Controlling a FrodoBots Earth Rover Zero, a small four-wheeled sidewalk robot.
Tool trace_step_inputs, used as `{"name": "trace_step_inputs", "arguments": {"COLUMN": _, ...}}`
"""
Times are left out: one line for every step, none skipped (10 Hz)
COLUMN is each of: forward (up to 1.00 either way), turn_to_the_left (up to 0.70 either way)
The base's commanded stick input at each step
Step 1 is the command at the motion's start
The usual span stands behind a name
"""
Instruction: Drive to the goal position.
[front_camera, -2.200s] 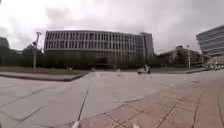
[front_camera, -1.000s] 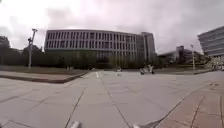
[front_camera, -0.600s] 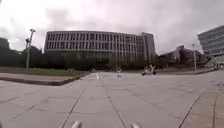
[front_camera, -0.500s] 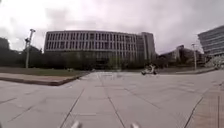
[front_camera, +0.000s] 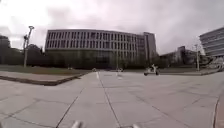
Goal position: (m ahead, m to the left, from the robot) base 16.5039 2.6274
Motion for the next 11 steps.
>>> {"name": "trace_step_inputs", "arguments": {"forward": 0.7, "turn_to_the_left": 0.0}}
{"name": "trace_step_inputs", "arguments": {"forward": 0.7, "turn_to_the_left": 0.0}}
{"name": "trace_step_inputs", "arguments": {"forward": 0.7, "turn_to_the_left": 0.0}}
{"name": "trace_step_inputs", "arguments": {"forward": 0.7, "turn_to_the_left": 0.0}}
{"name": "trace_step_inputs", "arguments": {"forward": 0.7, "turn_to_the_left": 0.0}}
{"name": "trace_step_inputs", "arguments": {"forward": 0.7, "turn_to_the_left": 0.0}}
{"name": "trace_step_inputs", "arguments": {"forward": 0.7, "turn_to_the_left": 0.0}}
{"name": "trace_step_inputs", "arguments": {"forward": 0.7, "turn_to_the_left": 0.0}}
{"name": "trace_step_inputs", "arguments": {"forward": 0.7, "turn_to_the_left": 0.0}}
{"name": "trace_step_inputs", "arguments": {"forward": 0.7, "turn_to_the_left": 0.0}}
{"name": "trace_step_inputs", "arguments": {"forward": 0.7, "turn_to_the_left": 0.0}}
